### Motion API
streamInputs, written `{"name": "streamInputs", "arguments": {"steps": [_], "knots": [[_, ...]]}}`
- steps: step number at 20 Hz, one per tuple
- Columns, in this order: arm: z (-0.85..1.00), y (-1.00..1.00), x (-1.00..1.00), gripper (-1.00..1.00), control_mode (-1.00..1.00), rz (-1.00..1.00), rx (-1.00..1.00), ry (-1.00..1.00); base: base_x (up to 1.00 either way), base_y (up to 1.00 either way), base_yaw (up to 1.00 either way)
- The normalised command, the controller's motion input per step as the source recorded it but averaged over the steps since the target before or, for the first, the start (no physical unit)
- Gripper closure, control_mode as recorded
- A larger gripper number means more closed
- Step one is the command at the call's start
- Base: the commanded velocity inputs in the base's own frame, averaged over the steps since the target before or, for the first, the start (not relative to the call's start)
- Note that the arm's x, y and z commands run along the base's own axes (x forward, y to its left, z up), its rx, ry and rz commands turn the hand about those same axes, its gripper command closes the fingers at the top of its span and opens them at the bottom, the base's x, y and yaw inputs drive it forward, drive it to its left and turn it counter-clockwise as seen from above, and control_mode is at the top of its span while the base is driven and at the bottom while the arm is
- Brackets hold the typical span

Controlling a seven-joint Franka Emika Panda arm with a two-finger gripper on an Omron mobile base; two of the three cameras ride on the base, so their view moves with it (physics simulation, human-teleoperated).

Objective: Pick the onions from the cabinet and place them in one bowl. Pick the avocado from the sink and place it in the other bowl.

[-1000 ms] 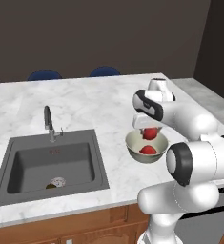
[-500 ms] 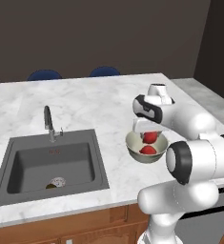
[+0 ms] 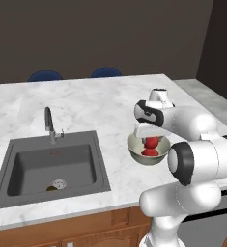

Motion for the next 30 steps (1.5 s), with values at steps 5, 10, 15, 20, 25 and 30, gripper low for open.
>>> {"name": "streamInputs", "arguments": {"steps": [5,10,15,20,25,30], "knots": [[0.00,0.00,0.00,-1.00,-1.00,0.00,0.00,0.02,0.00,0.00,0.00],[0.00,0.00,0.00,-1.00,-1.00,0.00,0.00,0.00,0.00,0.00,0.00],[0.00,-0.02,0.00,-1.00,-1.00,0.00,0.00,0.00,0.00,0.00,0.00],[0.23,0.00,-0.25,-1.00,-1.00,0.00,0.00,-0.06,0.00,0.00,0.00],[0.42,0.00,-0.40,-1.00,-1.00,0.00,0.00,-0.08,0.00,0.00,0.00],[0.40,0.00,-0.52,-1.00,-1.00,0.00,0.00,-0.07,0.00,0.00,0.00]]}}
